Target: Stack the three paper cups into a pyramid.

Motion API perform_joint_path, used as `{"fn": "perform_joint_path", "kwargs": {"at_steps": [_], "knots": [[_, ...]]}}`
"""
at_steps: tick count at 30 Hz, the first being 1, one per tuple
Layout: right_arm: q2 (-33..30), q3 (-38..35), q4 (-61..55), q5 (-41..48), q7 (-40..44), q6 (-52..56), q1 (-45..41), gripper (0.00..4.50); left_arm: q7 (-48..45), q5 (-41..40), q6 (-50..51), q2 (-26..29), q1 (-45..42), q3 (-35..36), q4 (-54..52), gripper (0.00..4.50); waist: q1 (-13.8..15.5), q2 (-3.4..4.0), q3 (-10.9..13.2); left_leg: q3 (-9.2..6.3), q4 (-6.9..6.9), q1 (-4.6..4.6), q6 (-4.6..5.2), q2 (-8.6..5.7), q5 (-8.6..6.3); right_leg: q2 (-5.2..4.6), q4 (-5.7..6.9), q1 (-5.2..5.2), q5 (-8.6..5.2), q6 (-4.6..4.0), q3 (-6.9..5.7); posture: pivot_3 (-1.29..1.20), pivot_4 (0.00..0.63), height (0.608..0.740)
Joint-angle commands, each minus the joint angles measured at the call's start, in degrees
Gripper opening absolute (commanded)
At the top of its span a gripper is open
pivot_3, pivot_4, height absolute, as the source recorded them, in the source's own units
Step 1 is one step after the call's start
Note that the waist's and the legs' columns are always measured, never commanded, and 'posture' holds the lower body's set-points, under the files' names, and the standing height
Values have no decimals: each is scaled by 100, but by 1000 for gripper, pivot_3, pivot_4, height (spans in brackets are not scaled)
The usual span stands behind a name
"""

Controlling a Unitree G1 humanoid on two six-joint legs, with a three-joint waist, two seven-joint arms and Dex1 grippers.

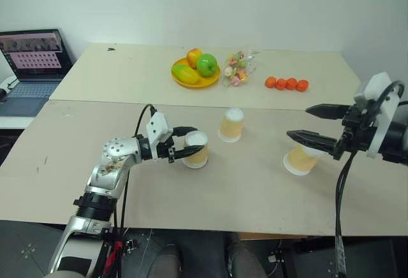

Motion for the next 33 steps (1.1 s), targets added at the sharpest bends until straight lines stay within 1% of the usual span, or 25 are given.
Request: {"fn": "perform_joint_path", "kwargs": {"at_steps": [1,3,10,12,15,16,19,20,23,26,28,30,33], "knots": [[-18,-267,-150,-8,-25,6,-4,4500,-17,-34,-13,34,-95,75,-203,4431,0,0,0,0,0,0,0,0,0,0,0,0,0,0,0,0,150,734],[-17,-290,-160,-8,-25,6,20,4500,-38,57,-106,53,-80,22,-184,4431,2,0,0,0,0,1,0,0,0,0,0,1,0,0,0,0,150,734],[-30,-338,-156,6,-10,18,39,4500,-78,-64,104,45,-278,119,-279,4431,9,-1,0,0,0,-2,0,0,0,0,-1,0,0,0,-1,0,150,734],[-32,-367,-164,14,10,27,75,4500,14,-193,283,41,-554,245,-376,4431,13,-2,1,0,1,-1,0,0,0,0,0,1,0,0,-1,0,150,734],[-18,-368,-160,29,14,31,89,4500,233,-437,642,97,-1186,527,-432,4431,16,-6,4,-1,2,-2,0,0,0,0,0,0,0,0,-2,0,150,734],[-15,-368,-160,32,14,29,94,4500,276,-472,717,106,-1291,577,-438,4431,17,-5,3,-6,4,-15,0,0,0,1,0,-8,1,1,-6,0,150,734],[146,-60,-155,1,-115,-23,-124,4500,477,-491,887,268,-1665,836,-344,4431,-19,-3,2,-5,4,-15,0,-2,0,-1,-4,-7,1,4,-5,0,150,734],[204,159,-196,-64,-147,-58,-273,4500,438,-340,884,521,-1719,878,-262,4431,-41,-2,1,-3,3,-14,0,-3,0,-1,-5,-8,1,4,-2,0,150,734],[467,554,-189,-141,-341,-40,-731,4500,364,-188,942,1032,-1733,982,-86,4431,-145,-2,3,-2,-3,-7,0,-1,0,2,0,-11,2,3,2,0,150,734],[775,944,8,-392,-551,-87,-1156,4500,454,-258,1071,1319,-1601,1183,-82,4431,-159,-2,6,-3,-3,-1,0,2,0,5,8,-10,1,3,2,0,150,734],[896,1113,72,-500,-547,-111,-1299,4500,523,-333,1160,1399,-1521,1294,-167,4431,-150,-2,6,-5,-1,-2,0,3,0,5,4,-8,1,3,-2,0,150,734],[930,1116,102,-532,-472,-108,-1325,4500,645,-406,1322,1375,-1446,1350,-342,4431,-115,-3,7,-5,-2,-7,0,2,0,2,3,-10,2,2,-3,0,150,734],[1083,1245,284,-632,-428,-164,-1520,4500,905,-546,1617,1377,-1158,1534,-777,4431,-83,-3,7,-11,2,-30,0,-2,0,-7,-2,-22,2,2,-12,0,150,734]]}}
